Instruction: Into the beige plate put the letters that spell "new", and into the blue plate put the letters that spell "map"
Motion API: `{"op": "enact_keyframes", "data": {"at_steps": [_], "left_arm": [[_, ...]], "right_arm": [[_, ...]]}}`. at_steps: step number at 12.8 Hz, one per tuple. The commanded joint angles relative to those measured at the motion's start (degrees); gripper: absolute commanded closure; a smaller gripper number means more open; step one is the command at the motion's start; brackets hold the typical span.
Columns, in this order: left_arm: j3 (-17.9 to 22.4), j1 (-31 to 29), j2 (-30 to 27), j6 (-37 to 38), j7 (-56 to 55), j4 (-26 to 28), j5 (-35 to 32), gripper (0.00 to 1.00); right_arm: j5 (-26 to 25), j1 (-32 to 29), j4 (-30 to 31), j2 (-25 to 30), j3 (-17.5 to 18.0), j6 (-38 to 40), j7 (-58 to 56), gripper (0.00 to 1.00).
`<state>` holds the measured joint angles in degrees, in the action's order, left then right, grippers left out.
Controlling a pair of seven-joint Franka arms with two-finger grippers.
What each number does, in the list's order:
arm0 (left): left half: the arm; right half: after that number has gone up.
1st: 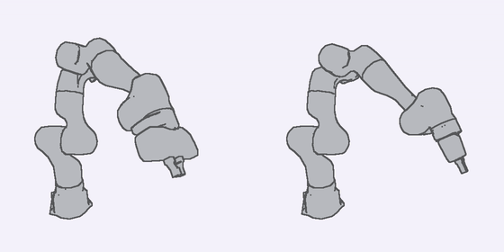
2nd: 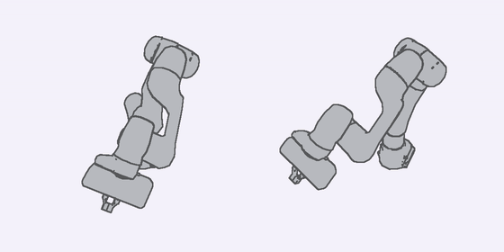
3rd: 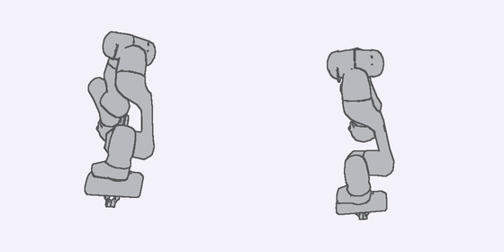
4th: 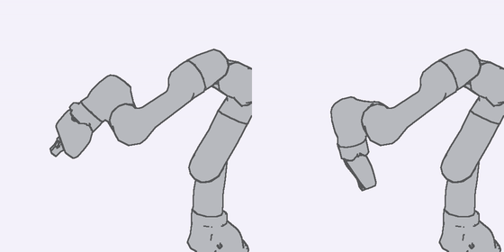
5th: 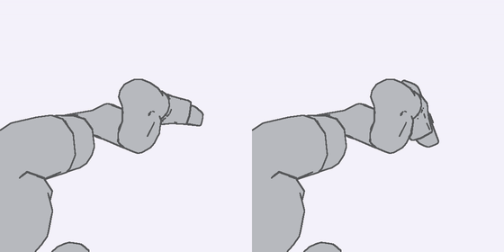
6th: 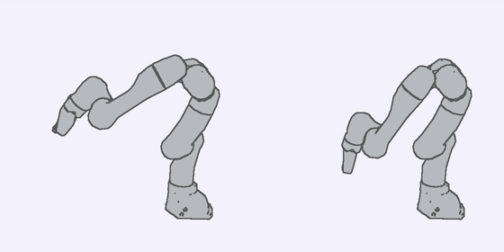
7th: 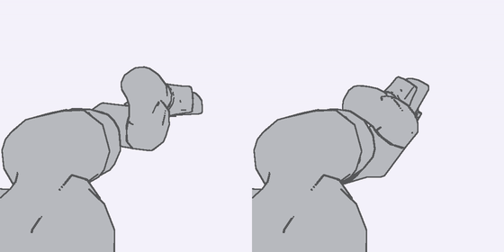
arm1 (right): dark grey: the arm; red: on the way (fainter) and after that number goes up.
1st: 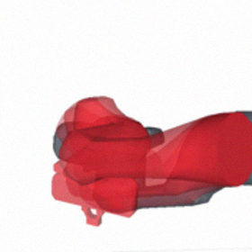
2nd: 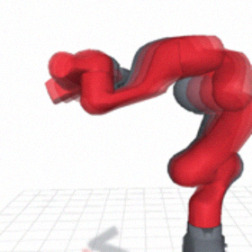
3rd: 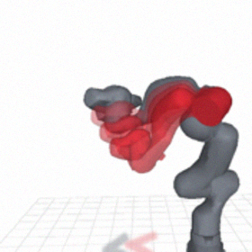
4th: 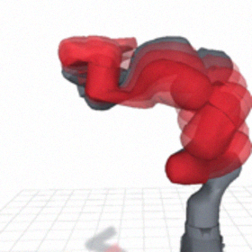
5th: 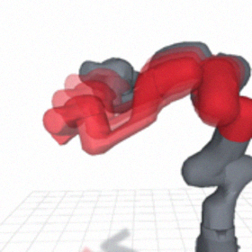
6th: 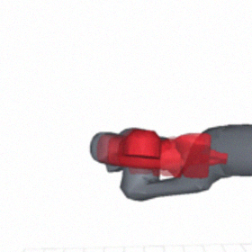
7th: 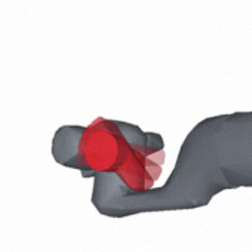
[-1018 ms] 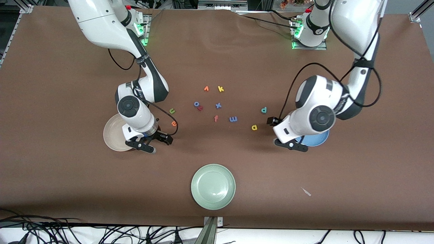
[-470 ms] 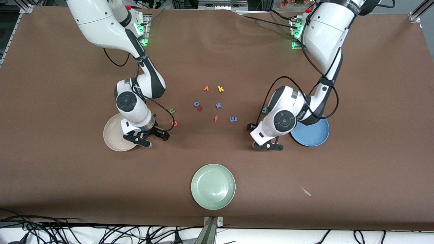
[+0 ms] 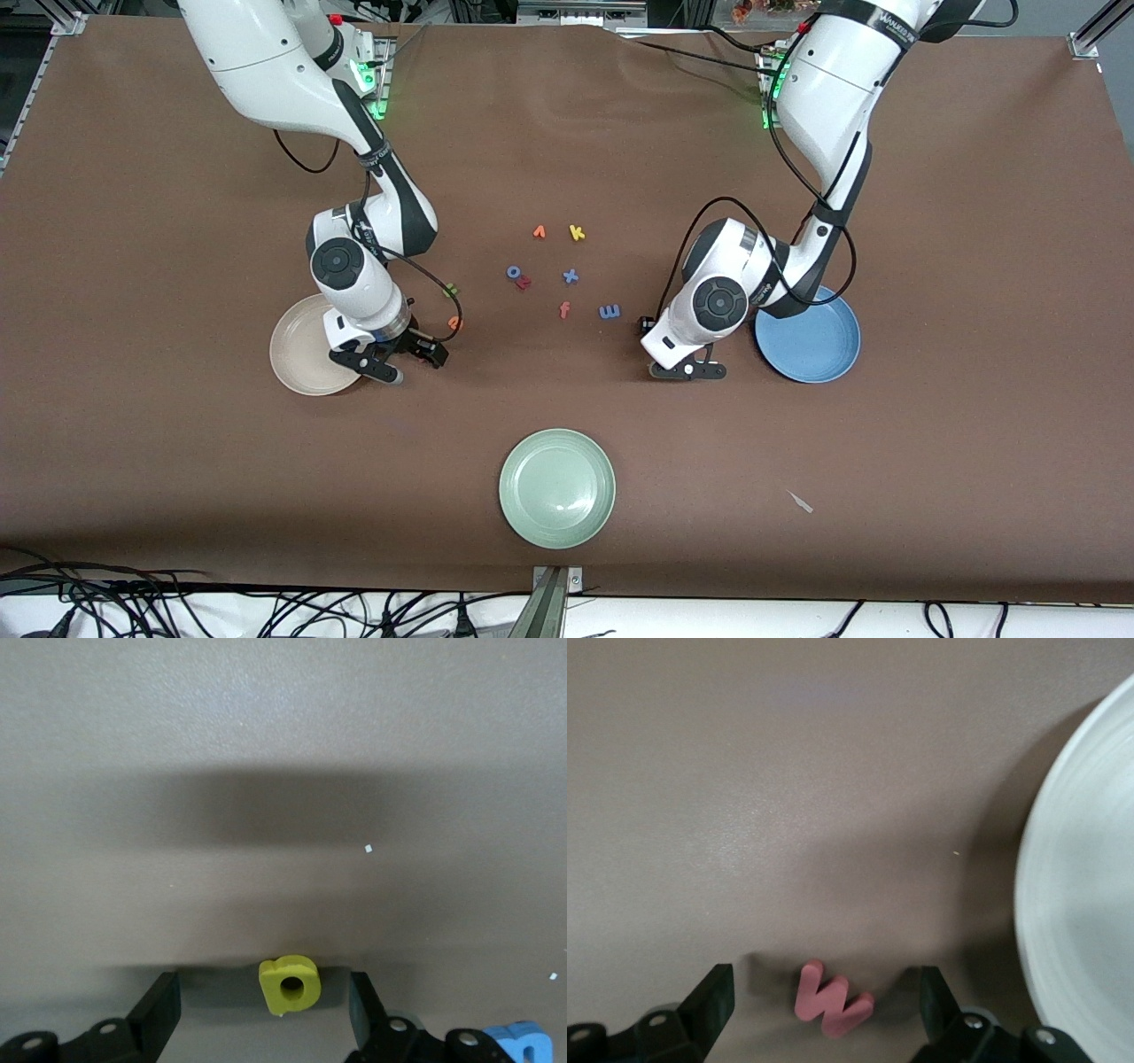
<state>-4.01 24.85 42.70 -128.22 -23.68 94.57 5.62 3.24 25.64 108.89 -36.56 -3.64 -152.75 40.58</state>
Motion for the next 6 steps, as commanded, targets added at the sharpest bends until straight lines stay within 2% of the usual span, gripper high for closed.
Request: {"op": "enact_keyframes", "data": {"at_steps": [1,3,4,6], "left_arm": [[0.58,0.55,-0.60,-0.89,-0.22,0.79,0.00,0.55],[0.58,0.55,-0.77,-0.80,-0.83,0.79,0.00,0.81],[0.58,0.55,-0.95,-0.63,-0.84,0.79,0.00,0.90],[0.58,0.29,-1.73,0.95,-0.49,0.70,0.00,0.95]], "right_arm": [[0.81,-0.59,0.80,-0.35,0.74,-1.84,0.47,0.16],[0.81,-0.59,0.80,-0.35,0.74,-1.76,0.82,0.24],[0.81,-0.59,0.80,-0.35,0.74,-1.76,0.82,0.30],[0.81,-0.50,0.80,-0.26,0.83,-1.67,0.99,0.41]]}}
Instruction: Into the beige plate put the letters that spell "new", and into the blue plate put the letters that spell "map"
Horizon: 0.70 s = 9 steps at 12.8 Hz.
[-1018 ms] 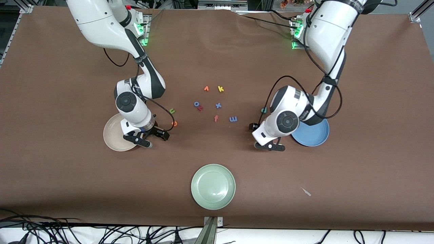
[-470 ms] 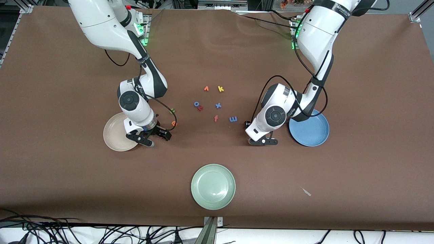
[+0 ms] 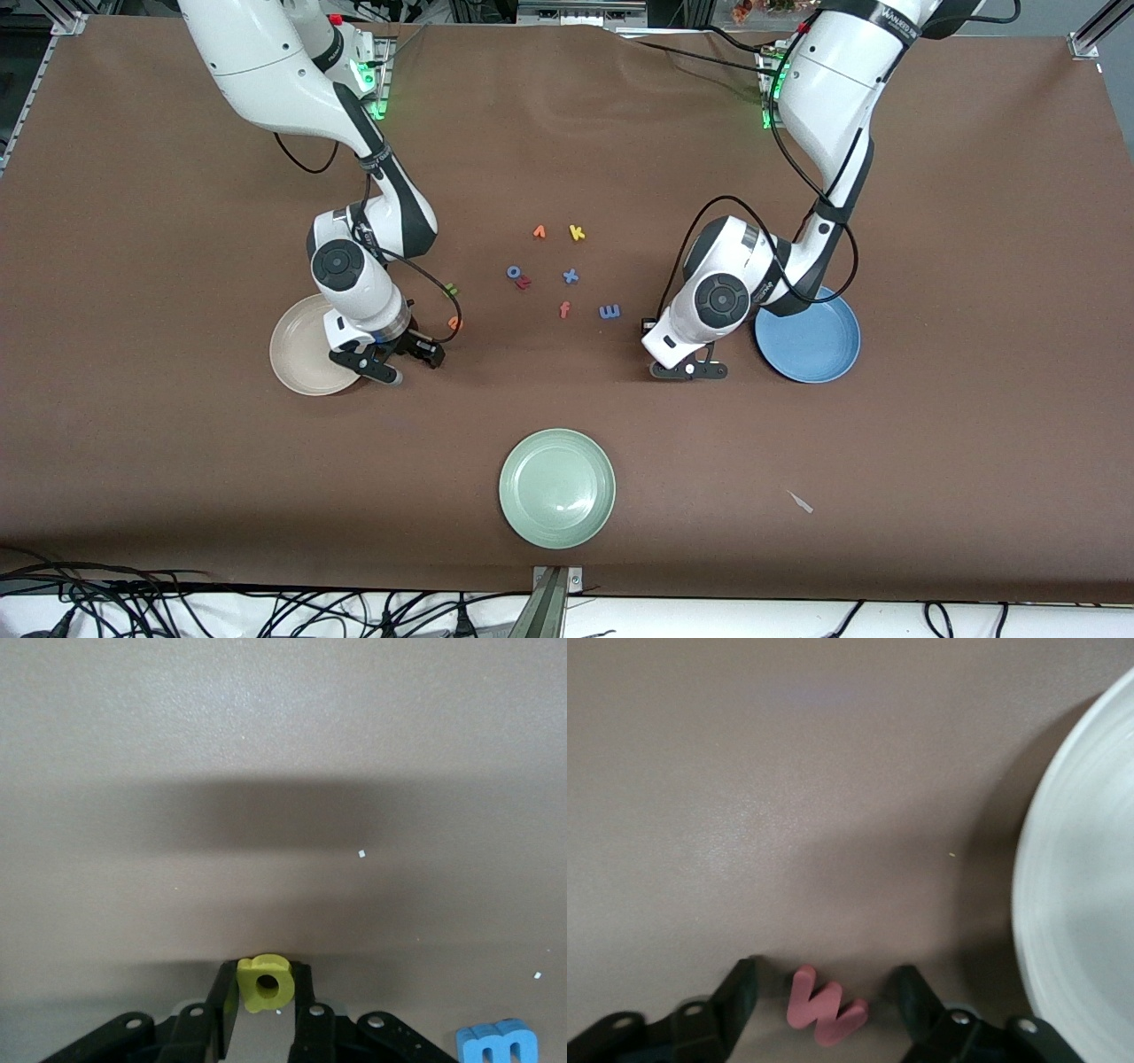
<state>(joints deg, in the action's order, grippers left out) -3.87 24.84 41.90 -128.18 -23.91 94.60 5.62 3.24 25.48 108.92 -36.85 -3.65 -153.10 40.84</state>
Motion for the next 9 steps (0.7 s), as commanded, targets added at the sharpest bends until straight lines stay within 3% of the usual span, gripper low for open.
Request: {"op": "enact_keyframes", "data": {"at_steps": [1,5,9], "left_arm": [[0.44,-0.14,-2.25,3.43,0.00,0.50,-0.61,0.95],[1.24,-6.53,-7.70,15.13,11.91,0.33,-4.73,0.95],[1.32,-17.43,-8.76,18.75,32.30,0.85,-5.36,0.95]], "right_arm": [[0.81,-0.35,0.77,0.11,0.93,-1.15,1.77,0.43],[0.81,-0.43,0.85,0.20,1.54,-1.15,2.40,0.45],[0.81,-0.35,0.85,0.37,1.54,-0.89,2.31,0.55]]}}
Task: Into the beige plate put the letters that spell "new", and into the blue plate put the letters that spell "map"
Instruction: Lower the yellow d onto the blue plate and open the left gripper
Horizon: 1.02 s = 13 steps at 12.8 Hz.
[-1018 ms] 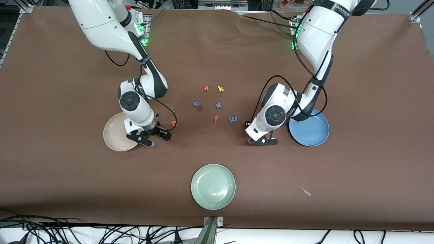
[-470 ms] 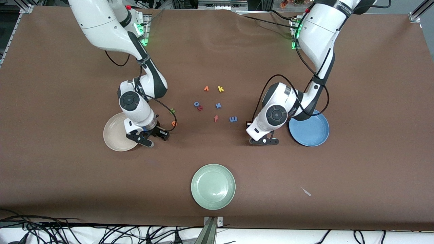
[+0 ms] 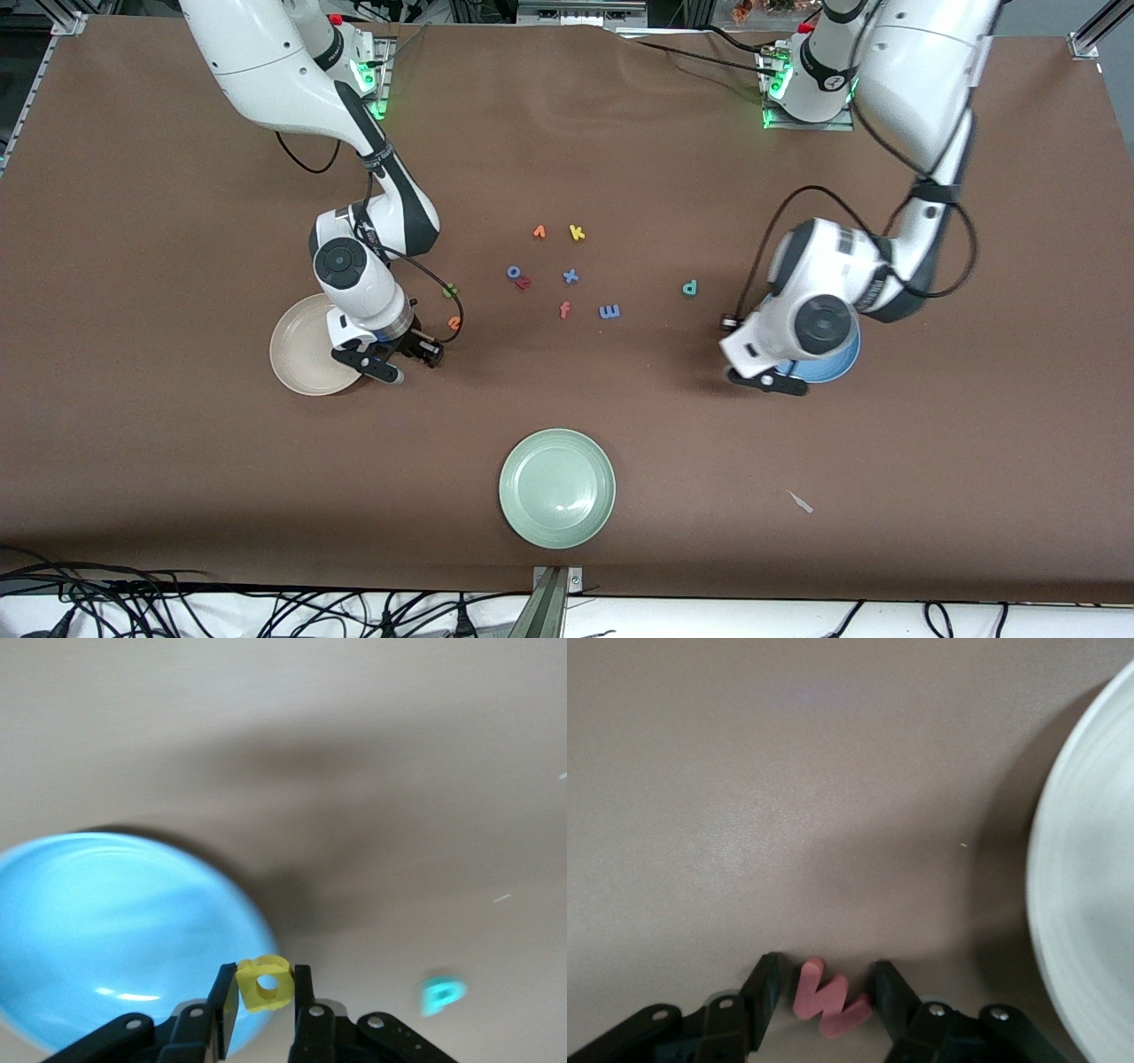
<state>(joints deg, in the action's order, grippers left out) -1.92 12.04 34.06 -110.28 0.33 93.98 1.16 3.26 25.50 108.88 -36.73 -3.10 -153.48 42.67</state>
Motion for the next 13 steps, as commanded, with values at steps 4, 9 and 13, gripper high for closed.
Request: {"op": "enact_keyframes", "data": {"at_steps": [4,9,13], "left_arm": [[-0.72,-8.35,-0.21,-7.99,11.88,8.92,-4.22,0.75],[-2.72,-7.47,-3.99,-5.92,10.05,8.85,-4.23,0.00],[-12.38,-7.39,-5.58,-3.01,-4.95,10.25,-3.88,0.00]], "right_arm": [[0.78,-0.36,0.89,0.51,1.08,-0.42,0.22,0.72],[0.78,-0.36,0.63,2.70,1.17,2.65,0.22,0.63],[0.78,-0.36,1.59,4.64,3.72,3.89,6.19,0.36]]}}
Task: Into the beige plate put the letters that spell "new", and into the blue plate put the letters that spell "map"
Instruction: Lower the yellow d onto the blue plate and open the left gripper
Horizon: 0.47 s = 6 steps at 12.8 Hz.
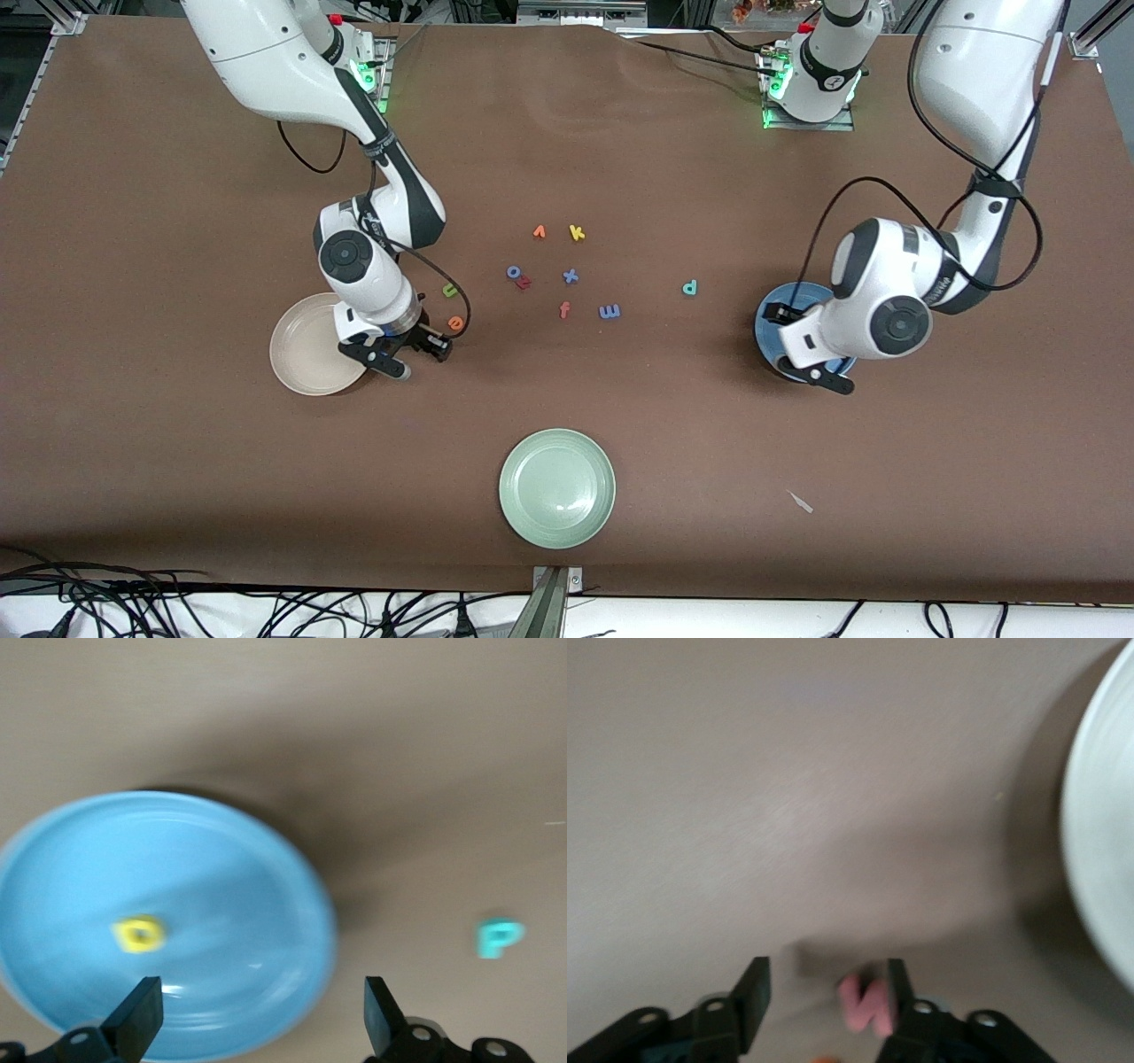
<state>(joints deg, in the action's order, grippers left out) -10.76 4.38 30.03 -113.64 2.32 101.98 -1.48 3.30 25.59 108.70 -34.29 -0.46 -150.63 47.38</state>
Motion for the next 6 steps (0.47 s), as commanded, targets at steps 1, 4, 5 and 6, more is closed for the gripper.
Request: {"op": "enact_keyframes", "data": {"at_steps": [1,4,5,6], "left_arm": [[-6.27,0.45,-1.38,-0.17,-11.16,3.04,-1.77,0.01],[-7.70,5.09,-0.94,-5.50,-18.04,6.37,-2.04,0.07],[-7.70,6.07,-0.50,-9.36,-19.71,8.21,-2.04,0.08],[-7.61,6.43,-0.24,-13.06,-20.16,10.06,-2.04,0.08]], "right_arm": [[0.75,-0.45,2.74,2.65,1.07,1.04,1.66,0.36],[0.66,-0.45,3.89,3.09,1.07,0.96,1.14,0.36],[0.66,-0.45,3.89,3.35,0.99,0.96,1.57,0.36],[0.75,-0.45,4.06,3.53,1.07,1.04,2.97,0.36]]}}
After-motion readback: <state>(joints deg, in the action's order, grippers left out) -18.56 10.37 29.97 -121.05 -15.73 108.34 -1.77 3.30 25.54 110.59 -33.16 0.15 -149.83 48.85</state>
